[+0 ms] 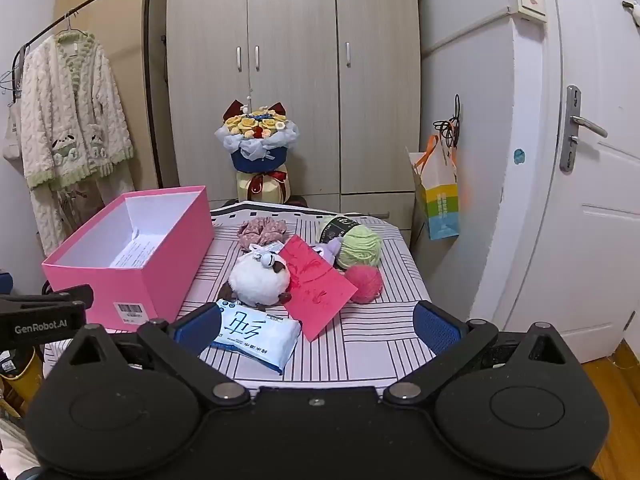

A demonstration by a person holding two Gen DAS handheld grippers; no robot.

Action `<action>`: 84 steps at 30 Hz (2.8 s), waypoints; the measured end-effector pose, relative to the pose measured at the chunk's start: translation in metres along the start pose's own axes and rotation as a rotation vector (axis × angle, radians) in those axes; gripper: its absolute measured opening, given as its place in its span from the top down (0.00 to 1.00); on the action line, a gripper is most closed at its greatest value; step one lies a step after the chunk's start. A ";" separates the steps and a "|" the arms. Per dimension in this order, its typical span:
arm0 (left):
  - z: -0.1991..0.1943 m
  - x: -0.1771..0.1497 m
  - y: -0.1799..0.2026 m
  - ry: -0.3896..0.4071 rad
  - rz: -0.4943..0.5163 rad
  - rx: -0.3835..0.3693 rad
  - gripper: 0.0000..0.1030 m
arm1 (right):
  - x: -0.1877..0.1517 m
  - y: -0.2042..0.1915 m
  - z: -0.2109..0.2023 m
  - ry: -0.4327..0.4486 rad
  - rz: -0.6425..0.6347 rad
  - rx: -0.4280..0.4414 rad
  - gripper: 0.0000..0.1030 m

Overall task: Organize soft objects
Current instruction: 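Move the left tool toward the blue-and-white wet-wipe pack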

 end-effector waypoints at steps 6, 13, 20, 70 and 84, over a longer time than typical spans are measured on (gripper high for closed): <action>0.005 -0.001 0.001 -0.015 0.001 -0.020 0.00 | 0.000 -0.001 0.003 -0.007 -0.005 0.000 0.00; 0.003 -0.006 0.002 0.007 0.014 -0.061 0.00 | -0.006 -0.001 0.003 -0.011 -0.007 0.003 0.00; 0.007 -0.008 0.001 -0.009 0.021 -0.068 0.00 | -0.008 0.002 0.008 -0.042 0.006 0.026 0.00; 0.014 -0.018 -0.011 -0.066 0.015 -0.104 0.00 | -0.015 -0.010 0.003 -0.053 -0.043 0.096 0.00; 0.006 -0.013 -0.007 -0.021 0.040 -0.123 0.00 | -0.011 -0.021 0.001 -0.038 -0.096 0.136 0.00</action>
Point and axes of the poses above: each gripper's, at about its wrist camera, not at the fingertips, and z roughly the way its jaws point, y to its right, x to its top, the point moved 4 cm from there along z, roughly the way its jaws point, and after that the axes turned 2 degrees about x, right-handed, at the moved point
